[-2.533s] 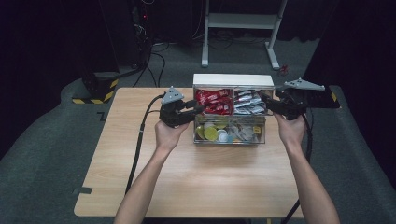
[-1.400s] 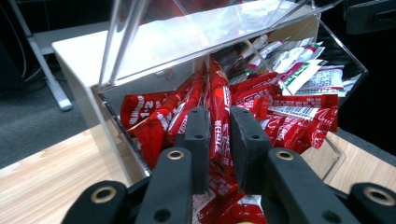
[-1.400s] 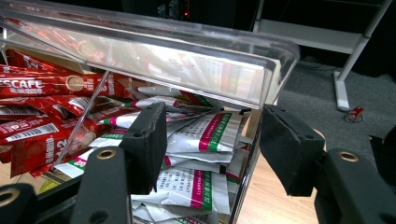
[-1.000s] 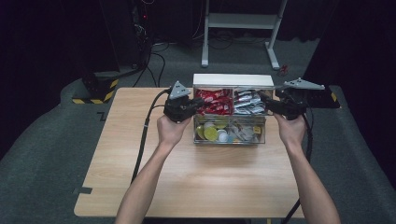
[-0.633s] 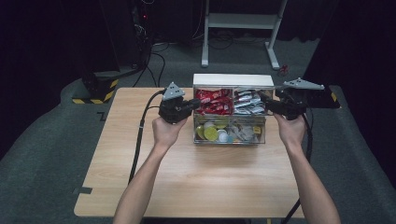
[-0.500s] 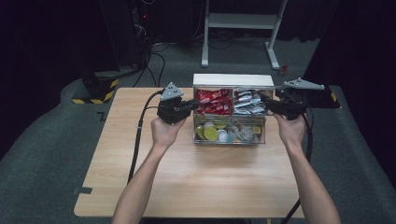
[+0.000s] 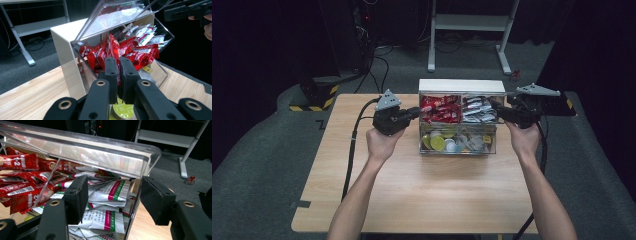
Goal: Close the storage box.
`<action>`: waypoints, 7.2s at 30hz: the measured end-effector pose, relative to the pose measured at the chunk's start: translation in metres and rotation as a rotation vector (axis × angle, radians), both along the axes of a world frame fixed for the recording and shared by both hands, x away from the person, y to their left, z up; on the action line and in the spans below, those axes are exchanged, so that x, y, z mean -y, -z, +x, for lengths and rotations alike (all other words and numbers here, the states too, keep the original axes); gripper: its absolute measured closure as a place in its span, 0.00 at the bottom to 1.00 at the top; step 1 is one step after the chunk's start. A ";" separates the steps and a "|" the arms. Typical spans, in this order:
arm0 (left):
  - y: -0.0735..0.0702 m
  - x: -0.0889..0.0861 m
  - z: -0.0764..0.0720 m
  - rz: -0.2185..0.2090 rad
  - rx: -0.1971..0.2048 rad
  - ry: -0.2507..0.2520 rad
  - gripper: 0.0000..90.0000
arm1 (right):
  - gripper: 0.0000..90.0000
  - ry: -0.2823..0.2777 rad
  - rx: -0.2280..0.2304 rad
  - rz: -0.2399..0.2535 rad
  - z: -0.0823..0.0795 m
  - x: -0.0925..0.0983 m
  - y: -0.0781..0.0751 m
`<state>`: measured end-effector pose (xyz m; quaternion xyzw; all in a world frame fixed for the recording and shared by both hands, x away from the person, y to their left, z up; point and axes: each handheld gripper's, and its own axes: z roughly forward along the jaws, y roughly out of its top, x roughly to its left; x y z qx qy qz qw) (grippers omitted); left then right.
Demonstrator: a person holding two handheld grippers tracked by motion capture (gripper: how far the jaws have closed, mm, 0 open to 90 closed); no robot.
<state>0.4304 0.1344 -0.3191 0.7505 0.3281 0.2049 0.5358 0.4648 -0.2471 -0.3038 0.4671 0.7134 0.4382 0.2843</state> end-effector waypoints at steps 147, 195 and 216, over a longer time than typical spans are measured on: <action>0.148 -0.098 -0.047 0.055 -0.129 -0.258 0.95 | 0.49 -0.019 -0.009 0.024 -0.005 0.006 -0.003; 0.186 -0.081 -0.037 0.153 -0.261 -0.236 0.86 | 0.48 -0.027 -0.015 0.038 -0.005 0.007 0.000; 0.192 -0.116 -0.060 0.177 -0.247 -0.412 0.51 | 0.49 -0.037 -0.015 0.026 -0.011 0.008 0.001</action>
